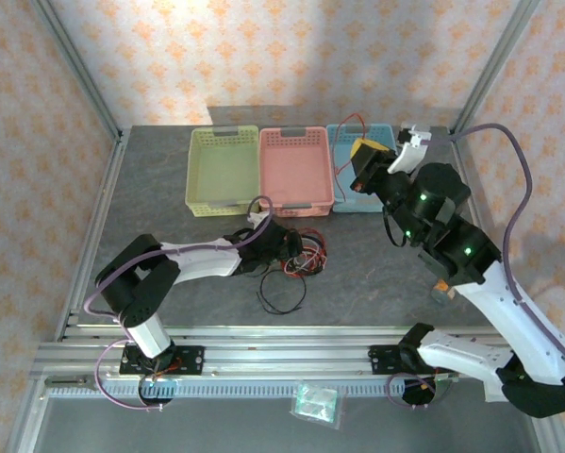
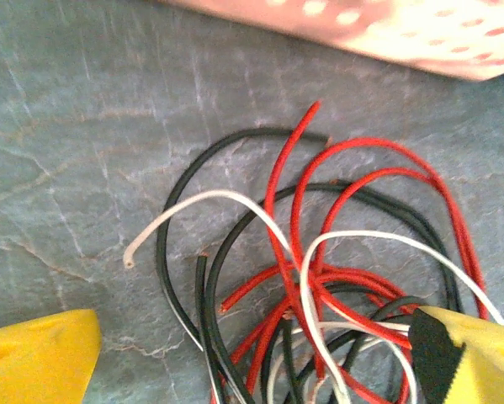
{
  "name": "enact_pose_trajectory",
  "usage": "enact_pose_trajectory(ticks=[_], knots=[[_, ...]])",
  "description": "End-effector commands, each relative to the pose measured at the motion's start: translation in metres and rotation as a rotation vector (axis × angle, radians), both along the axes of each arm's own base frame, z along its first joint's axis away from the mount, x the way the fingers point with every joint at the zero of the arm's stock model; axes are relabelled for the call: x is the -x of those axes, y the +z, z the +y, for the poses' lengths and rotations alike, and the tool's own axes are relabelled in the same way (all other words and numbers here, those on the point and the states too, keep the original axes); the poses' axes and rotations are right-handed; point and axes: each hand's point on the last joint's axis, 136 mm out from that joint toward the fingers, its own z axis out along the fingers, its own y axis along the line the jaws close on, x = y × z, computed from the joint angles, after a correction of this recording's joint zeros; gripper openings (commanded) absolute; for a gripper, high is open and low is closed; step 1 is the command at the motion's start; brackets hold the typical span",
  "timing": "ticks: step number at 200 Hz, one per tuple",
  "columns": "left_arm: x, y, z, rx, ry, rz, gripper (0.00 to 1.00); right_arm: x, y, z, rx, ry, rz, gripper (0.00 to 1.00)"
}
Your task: Untangle the cables
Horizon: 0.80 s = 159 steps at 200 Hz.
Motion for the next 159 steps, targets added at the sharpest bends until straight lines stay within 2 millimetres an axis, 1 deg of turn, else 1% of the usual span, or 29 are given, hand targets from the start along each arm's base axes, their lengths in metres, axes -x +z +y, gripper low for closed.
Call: enact_pose_trajectory(ticks=[1,29,48,55,59,63,78,103,124,142,159], knots=[[-0.008,0.058,0.012,-0.083,0.034,-0.169,0.96,-0.011,-0.007,-0.006,0.036,-0.068,0.045,0.00],[-0.011,0.102,0.018,-0.077,0.045,-0.303,0.97,-0.028,-0.025,-0.003,0.069,-0.129,0.114,0.00],[-0.010,0.123,0.029,-0.069,0.071,-0.380,0.96,-0.045,-0.042,-0.004,0.067,-0.184,0.174,0.00],[-0.010,0.126,0.035,-0.070,0.086,-0.403,0.96,-0.053,-0.050,-0.005,0.052,-0.207,0.206,0.00],[-0.009,0.128,0.038,-0.070,0.089,-0.414,0.96,-0.054,-0.050,-0.007,0.037,-0.217,0.214,0.00],[-0.009,0.130,0.040,-0.063,0.088,-0.423,0.96,-0.062,-0.060,-0.004,0.043,-0.226,0.238,0.00],[-0.011,0.136,0.039,-0.032,0.052,-0.441,0.96,-0.074,-0.073,-0.007,0.025,-0.294,0.272,0.00],[-0.019,0.145,0.029,0.014,-0.022,-0.449,0.97,-0.095,-0.093,-0.018,0.011,-0.395,0.335,0.00],[-0.026,0.154,0.017,0.010,-0.118,-0.464,0.98,-0.112,-0.109,-0.030,0.007,-0.472,0.387,0.00],[-0.030,0.155,0.006,0.044,-0.197,-0.451,0.98,-0.127,-0.121,-0.041,0.004,-0.525,0.411,0.00],[-0.035,0.154,-0.001,0.068,-0.244,-0.436,0.98,-0.145,-0.133,-0.050,0.004,-0.554,0.436,0.00]])
